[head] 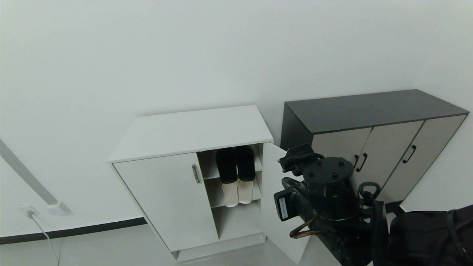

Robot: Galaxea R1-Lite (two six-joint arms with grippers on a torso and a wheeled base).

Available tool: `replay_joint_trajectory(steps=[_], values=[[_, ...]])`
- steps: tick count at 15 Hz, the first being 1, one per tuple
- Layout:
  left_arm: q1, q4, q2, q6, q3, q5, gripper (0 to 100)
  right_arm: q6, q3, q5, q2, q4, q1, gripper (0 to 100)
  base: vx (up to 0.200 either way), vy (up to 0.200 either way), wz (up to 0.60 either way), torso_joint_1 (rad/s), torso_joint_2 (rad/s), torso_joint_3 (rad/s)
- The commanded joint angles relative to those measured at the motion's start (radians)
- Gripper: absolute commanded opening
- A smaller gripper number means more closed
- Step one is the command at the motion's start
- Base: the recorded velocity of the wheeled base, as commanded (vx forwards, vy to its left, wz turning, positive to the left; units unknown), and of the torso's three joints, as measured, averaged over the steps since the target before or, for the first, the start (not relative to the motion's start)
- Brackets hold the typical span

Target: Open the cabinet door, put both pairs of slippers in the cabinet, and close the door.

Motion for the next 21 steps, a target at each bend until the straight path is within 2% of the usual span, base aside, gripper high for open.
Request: replay_joint_trajectory(steps=[1,3,7,12,16,21], values=[[0.000,0.000,0.000,0.000,0.001,0.000,0,-0.004,-0.006,0.001,0.021,0.000,-0.029,0,0.000,0.000,0.00,0.000,0.00,0.000],[0.000,0.000,0.000,0.002,0.001,0.000,0,-0.023,-0.021,0.001,0.038,-0.005,-0.072,0,0.000,0.000,0.00,0.000,0.00,0.000],[0.000,0.000,0.000,0.002,-0.001,-0.002,0,-0.044,-0.195,0.066,0.163,0.000,-0.268,0,0.000,0.000,0.00,0.000,0.00,0.000],[0.000,0.000,0.000,0.002,-0.001,-0.002,0,-0.044,-0.403,0.178,0.313,0.070,-0.446,0,0.000,0.000,0.00,0.000,0.00,0.000],[0.000,0.000,0.000,0.002,-0.001,-0.002,0,-0.040,-0.466,0.213,0.397,0.072,-0.510,0,0.000,0.000,0.00,0.000,0.00,0.000],[0.000,0.000,0.000,0.002,-0.001,-0.002,0,-0.024,-0.466,0.235,0.442,0.070,-0.533,0,0.000,0.000,0.00,0.000,0.00,0.000]])
